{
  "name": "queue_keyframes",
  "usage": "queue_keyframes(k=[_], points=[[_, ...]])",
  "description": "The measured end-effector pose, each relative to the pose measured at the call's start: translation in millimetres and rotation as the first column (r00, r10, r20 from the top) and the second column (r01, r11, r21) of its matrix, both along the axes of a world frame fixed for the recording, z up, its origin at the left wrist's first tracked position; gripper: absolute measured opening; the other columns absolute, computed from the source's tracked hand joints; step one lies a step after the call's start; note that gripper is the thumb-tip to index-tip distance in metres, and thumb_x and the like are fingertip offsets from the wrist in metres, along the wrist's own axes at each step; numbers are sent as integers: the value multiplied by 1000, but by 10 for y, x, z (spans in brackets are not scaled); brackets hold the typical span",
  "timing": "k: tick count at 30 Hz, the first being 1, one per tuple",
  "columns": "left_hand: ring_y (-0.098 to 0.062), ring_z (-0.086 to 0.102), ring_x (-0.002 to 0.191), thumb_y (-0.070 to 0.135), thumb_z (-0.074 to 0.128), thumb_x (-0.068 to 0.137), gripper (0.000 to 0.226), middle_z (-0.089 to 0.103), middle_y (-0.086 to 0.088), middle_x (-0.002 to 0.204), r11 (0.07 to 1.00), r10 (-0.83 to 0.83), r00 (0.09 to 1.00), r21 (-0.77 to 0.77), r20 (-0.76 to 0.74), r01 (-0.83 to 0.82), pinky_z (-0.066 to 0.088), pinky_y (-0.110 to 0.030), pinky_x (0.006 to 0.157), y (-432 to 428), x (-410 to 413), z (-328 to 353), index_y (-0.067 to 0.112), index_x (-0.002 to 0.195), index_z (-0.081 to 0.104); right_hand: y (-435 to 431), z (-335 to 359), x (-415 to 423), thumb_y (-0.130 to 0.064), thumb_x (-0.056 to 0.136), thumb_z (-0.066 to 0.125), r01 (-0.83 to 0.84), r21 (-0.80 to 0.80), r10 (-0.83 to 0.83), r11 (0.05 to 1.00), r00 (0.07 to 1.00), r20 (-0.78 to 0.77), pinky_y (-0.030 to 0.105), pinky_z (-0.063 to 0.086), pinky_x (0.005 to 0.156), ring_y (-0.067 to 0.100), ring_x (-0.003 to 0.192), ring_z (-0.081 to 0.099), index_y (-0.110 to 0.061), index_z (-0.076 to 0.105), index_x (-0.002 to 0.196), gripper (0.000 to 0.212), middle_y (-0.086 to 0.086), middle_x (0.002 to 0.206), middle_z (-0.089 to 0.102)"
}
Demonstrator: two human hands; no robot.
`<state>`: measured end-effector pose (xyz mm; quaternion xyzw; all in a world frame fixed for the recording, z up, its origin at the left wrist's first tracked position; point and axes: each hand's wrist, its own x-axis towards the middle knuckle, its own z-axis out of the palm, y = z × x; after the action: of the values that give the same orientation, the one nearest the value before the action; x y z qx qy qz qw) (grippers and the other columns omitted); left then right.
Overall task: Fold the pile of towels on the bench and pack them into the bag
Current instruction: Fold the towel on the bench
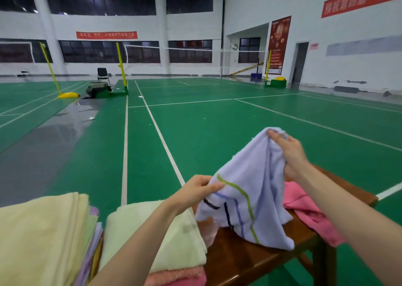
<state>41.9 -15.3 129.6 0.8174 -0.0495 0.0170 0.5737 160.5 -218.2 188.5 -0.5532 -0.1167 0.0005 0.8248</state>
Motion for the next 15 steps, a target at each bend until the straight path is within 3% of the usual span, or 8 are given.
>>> queue_keyframes(k=[3,5,7,9,11,13,15], points=[[-6,56,63,25,50,96,26,61,4,70,983,159,980,-115,120,-146,46,-18,62,-64,27,149,12,76,60,-124,6,130,-17,82,69,83,-278,-83,957,996,9,28,51,68,15,62,61,-6,65,81,12,7,72,68],[-8,45,55,24,49,97,33,49,0,62,943,329,931,-102,156,-316,37,-15,52,-72,117,145,13,65,48,-188,-65,178,-19,83,69,73,-461,-108,884,993,-50,25,50,62,19,64,61,0,62,90,21,15,79,64],[-14,35,59,23,47,97,33,39,-7,65,898,439,896,-48,59,-437,30,-23,54,-86,211,78,12,66,41,-189,-139,164,-16,88,63,117,-560,-192,820,978,-77,22,47,57,23,67,59,9,59,101,29,17,83,61],[-19,41,67,23,47,97,36,45,-11,70,874,456,873,-98,-171,-476,33,-26,63,-100,256,5,10,63,50,-102,-221,76,-11,92,53,257,-616,-299,745,953,36,27,39,68,26,82,53,13,58,106,29,24,98,61],[-23,50,65,22,45,98,58,56,-12,61,862,396,854,-184,-338,-472,41,-30,69,-139,252,-48,11,43,59,46,-271,-114,-9,94,47,408,-605,-338,683,912,234,26,31,67,27,87,54,8,64,103,26,22,98,63],[-24,53,63,21,42,100,62,57,-13,61,852,358,852,-239,-382,-465,43,-31,72,-206,260,-46,11,42,61,222,-356,-388,-11,95,50,456,-527,-253,718,875,412,26,33,66,19,86,56,-1,69,102,23,9,91,65],[-23,54,63,19,41,100,48,57,-14,67,844,346,846,-259,-407,-470,43,-29,68,-271,238,0,10,57,59,461,-532,-643,-14,94,54,409,-500,-86,763,831,549,27,38,73,16,85,57,-9,70,107,22,2,88,64]])
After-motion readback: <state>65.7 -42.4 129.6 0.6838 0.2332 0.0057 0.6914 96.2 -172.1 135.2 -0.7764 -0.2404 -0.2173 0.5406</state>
